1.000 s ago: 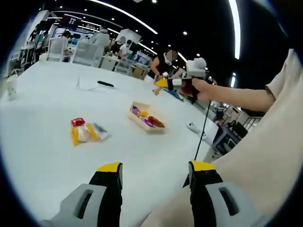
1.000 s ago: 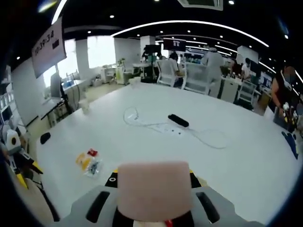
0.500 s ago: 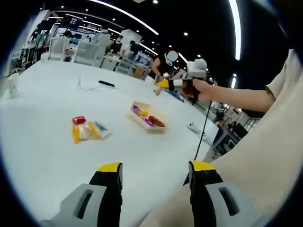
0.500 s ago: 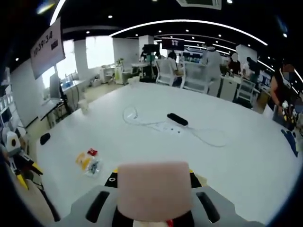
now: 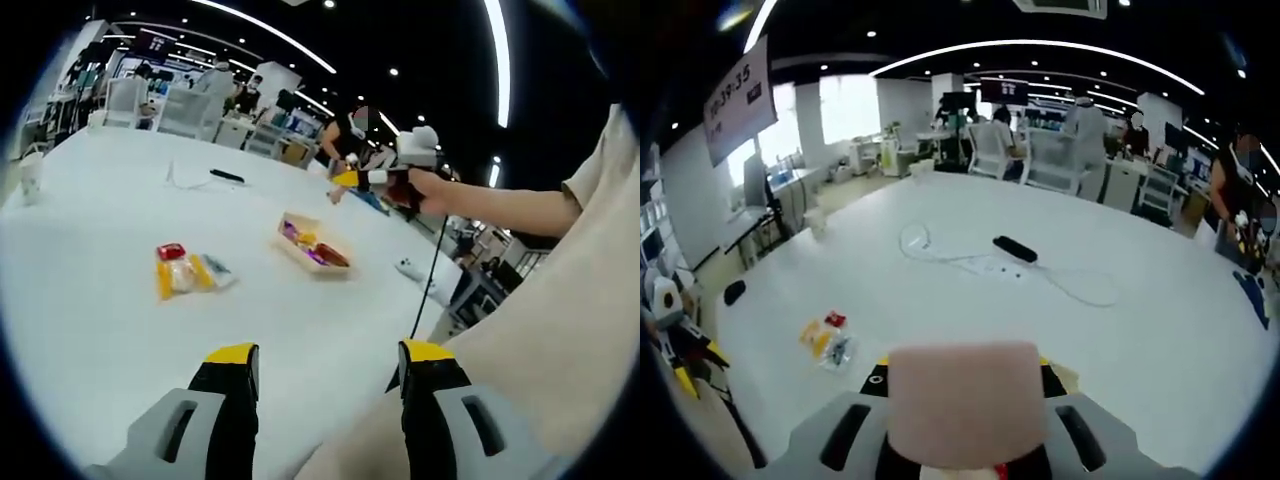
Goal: Place the target food into the container with the food tongs after gripping and lifting it, then release it inside without dropping or visibly crushing the food.
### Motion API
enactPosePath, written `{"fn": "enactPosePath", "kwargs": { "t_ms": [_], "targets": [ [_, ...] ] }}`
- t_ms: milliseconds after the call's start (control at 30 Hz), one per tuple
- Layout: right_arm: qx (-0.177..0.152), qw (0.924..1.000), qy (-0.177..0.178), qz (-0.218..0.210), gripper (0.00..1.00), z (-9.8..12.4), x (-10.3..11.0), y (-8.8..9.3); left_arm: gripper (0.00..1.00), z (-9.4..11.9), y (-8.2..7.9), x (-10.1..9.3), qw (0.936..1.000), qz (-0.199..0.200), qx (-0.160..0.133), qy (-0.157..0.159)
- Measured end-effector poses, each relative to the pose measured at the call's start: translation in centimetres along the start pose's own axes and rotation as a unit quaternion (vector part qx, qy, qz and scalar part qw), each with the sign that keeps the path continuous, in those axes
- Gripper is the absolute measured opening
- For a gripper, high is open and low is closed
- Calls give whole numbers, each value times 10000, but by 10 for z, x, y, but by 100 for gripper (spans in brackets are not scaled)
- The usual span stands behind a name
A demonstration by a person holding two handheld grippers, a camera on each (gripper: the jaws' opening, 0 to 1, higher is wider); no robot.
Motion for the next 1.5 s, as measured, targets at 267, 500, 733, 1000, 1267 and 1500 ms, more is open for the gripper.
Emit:
{"fn": "enactPosePath", "kwargs": {
  "t_ms": [267, 500, 733, 1000, 1267, 1500],
  "targets": [
    [7, 10000, 27, -33, 24, 0, 2, 3, 56, 1, 1, -1, 10000, -19, 19, 16],
    [23, 10000, 74, -11, 24, 0, 0, 4, 56, 2, -1, -1, 10000, -25, 0, -2],
    [11, 9999, 89, -104, 25, 3, -3, 8, 56, 1, 1, -1, 10000, 3, 6, -9],
    [-22, 9998, 83, -168, 26, 2, -4, 9, 56, -1, 1, -1, 10000, 1, 12, -6],
    [11, 9999, 69, -153, 26, 1, -3, 10, 56, -1, 2, -2, 10000, 27, 16, -17],
    [45, 9999, -21, -136, 26, -7, 4, 9, 55, -2, 3, 0, 10000, 50, 18, -32]
  ]
}}
Point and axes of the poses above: the point that each gripper's makers call its tool centre point, and the gripper's own axes: z roughly backward along the fingers, x roughly to its left, y roughly out of its underside, the point moved 4 cm from there along z, roughly backward along the fingers, and after that the axes turned 8 degrees about -y, right-handed, at the moved point
